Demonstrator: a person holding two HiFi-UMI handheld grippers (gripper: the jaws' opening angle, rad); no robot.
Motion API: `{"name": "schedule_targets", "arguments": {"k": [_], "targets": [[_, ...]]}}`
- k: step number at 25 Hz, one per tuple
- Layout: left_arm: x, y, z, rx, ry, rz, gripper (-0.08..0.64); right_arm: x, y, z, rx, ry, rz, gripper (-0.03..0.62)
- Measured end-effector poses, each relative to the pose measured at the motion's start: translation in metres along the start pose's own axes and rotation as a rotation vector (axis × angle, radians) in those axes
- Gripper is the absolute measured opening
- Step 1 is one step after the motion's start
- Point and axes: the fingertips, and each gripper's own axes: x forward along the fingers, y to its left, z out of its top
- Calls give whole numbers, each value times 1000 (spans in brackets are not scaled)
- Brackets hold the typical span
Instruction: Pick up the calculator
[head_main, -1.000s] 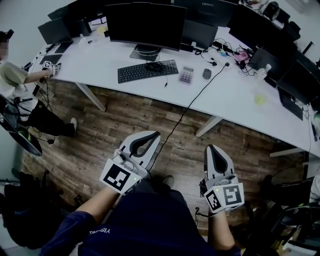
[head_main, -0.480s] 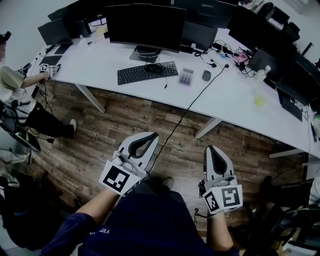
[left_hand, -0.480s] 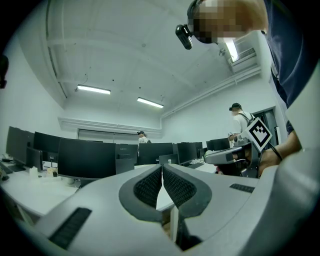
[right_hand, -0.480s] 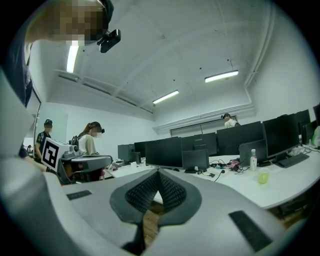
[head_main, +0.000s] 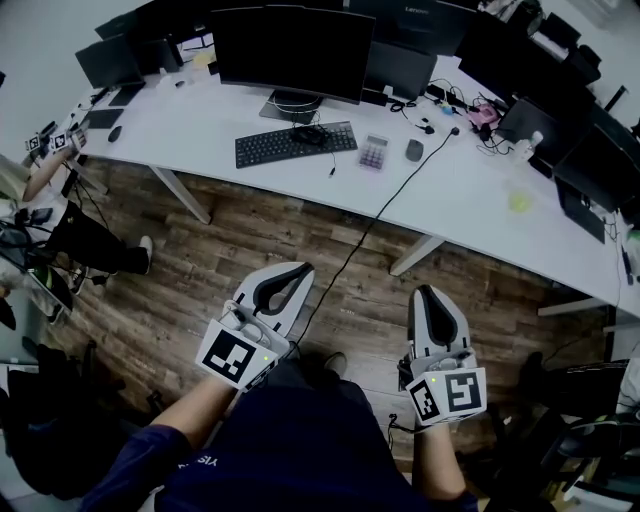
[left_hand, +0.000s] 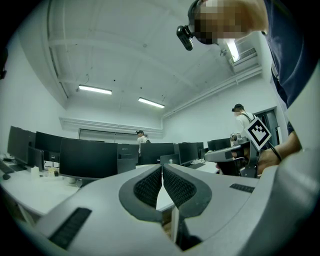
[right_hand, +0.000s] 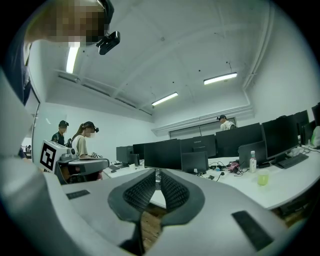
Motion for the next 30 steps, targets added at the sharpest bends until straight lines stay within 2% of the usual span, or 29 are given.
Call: {"name": "schedule_targets", "arguments": {"k": [20, 30], "targets": [[-1, 7, -4, -5, -2, 16, 33, 7, -1, 5, 5, -26, 7, 215], [-5, 13, -1, -5, -4, 29, 32, 9, -1, 9, 6, -38, -4, 281]]}}
